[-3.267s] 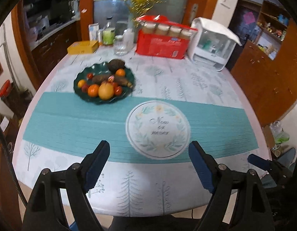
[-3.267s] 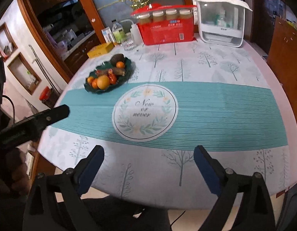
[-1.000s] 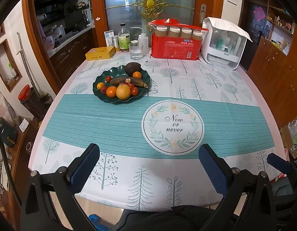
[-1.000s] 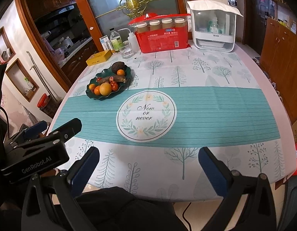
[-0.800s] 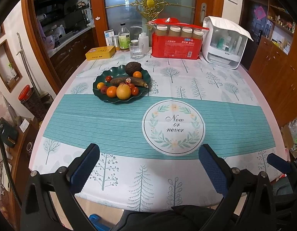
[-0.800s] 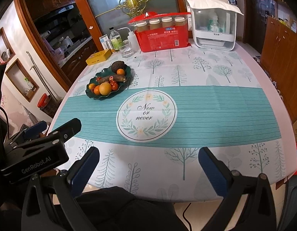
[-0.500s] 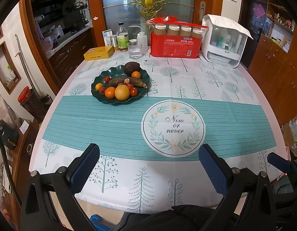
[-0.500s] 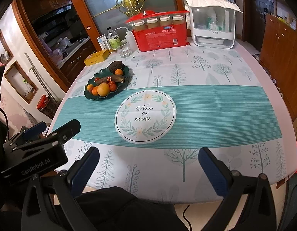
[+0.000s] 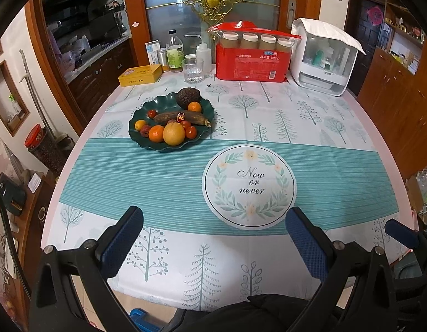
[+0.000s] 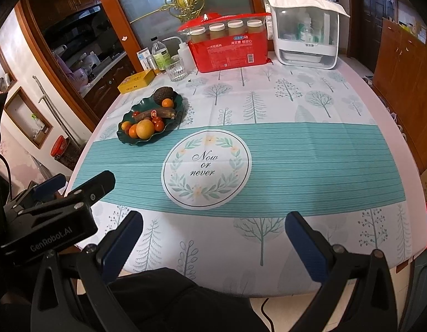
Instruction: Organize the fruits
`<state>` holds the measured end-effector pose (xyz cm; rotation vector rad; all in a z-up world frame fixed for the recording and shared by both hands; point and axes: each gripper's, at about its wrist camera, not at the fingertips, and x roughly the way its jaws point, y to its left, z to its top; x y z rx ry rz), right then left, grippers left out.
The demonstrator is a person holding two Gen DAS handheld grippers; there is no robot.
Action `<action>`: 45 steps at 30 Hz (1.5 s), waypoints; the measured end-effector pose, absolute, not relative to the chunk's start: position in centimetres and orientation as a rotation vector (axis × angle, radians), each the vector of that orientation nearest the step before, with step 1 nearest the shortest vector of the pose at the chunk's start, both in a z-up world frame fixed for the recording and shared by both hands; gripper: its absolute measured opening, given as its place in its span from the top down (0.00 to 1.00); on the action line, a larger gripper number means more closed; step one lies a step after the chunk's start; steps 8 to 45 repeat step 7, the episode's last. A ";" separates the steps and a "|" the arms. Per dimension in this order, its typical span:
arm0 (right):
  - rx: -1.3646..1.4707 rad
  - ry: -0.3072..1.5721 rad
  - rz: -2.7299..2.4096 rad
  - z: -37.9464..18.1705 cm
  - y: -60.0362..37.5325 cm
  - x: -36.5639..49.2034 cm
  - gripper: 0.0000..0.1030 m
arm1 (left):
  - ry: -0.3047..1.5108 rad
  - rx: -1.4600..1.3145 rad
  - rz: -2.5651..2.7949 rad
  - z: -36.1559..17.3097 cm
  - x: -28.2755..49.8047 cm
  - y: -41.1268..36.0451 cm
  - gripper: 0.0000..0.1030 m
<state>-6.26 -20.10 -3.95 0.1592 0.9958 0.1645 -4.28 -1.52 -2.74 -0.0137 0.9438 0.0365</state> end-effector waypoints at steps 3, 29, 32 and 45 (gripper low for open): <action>0.159 0.997 0.164 -3.9 -20.1 -6.3 0.00 | 0.946 -0.013 0.037 -2.8 -4.3 -1.3 0.01; 0.159 0.998 0.164 -4.0 -20.1 -6.1 0.00 | 0.950 -0.009 0.036 -2.9 -3.8 -1.2 0.01; 0.159 0.998 0.164 -4.0 -20.1 -6.1 0.00 | 0.950 -0.009 0.036 -2.9 -3.8 -1.2 0.01; 0.159 0.998 0.164 -4.0 -20.1 -6.1 0.00 | 0.950 -0.009 0.036 -2.9 -3.8 -1.2 0.01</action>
